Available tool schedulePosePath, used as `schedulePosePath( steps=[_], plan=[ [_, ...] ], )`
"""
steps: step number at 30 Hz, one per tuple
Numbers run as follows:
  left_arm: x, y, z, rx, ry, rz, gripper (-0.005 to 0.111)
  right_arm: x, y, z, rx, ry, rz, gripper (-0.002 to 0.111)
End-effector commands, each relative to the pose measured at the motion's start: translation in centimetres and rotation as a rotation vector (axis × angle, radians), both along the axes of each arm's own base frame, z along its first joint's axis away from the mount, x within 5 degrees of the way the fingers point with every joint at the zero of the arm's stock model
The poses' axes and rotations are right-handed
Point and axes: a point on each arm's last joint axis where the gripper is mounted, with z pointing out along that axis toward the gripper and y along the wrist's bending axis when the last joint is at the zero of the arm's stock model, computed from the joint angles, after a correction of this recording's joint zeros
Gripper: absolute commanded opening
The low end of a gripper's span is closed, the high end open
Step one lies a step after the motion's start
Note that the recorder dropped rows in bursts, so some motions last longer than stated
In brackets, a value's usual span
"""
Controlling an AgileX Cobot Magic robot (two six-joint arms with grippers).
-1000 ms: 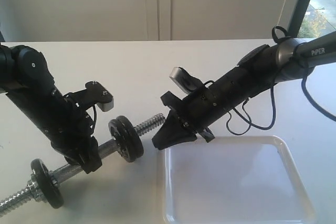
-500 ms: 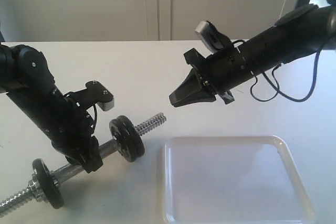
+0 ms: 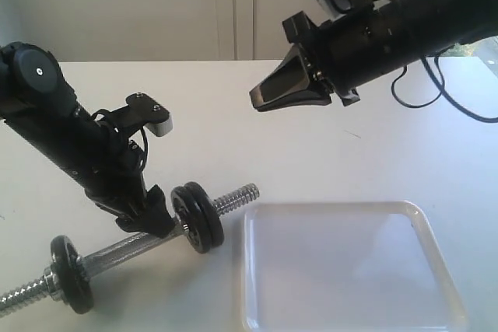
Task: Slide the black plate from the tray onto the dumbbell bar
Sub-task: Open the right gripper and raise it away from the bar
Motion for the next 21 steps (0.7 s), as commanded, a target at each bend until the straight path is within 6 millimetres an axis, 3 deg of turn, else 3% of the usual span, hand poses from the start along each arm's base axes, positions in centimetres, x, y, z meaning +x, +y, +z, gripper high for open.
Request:
schedulePosePath(
  steps=[1,8,21],
  plan=[
    [-0.2,0.0,0.2,-0.009,0.022,0.006,0.079,-1.4,-0.5,2.7,0.023,-0.071,-0.005,0.000],
    [-0.3,0.1,0.1,-0.004,0.030,-0.001,0.079,-3.1,-0.8,5.2,0.040,-0.141,-0.009,0.000],
    [-0.4,0.1,0.1,-0.004,0.039,0.000,0.079,-3.4,-0.9,5.7,0.044,-0.149,-0.014,0.000]
  ],
)
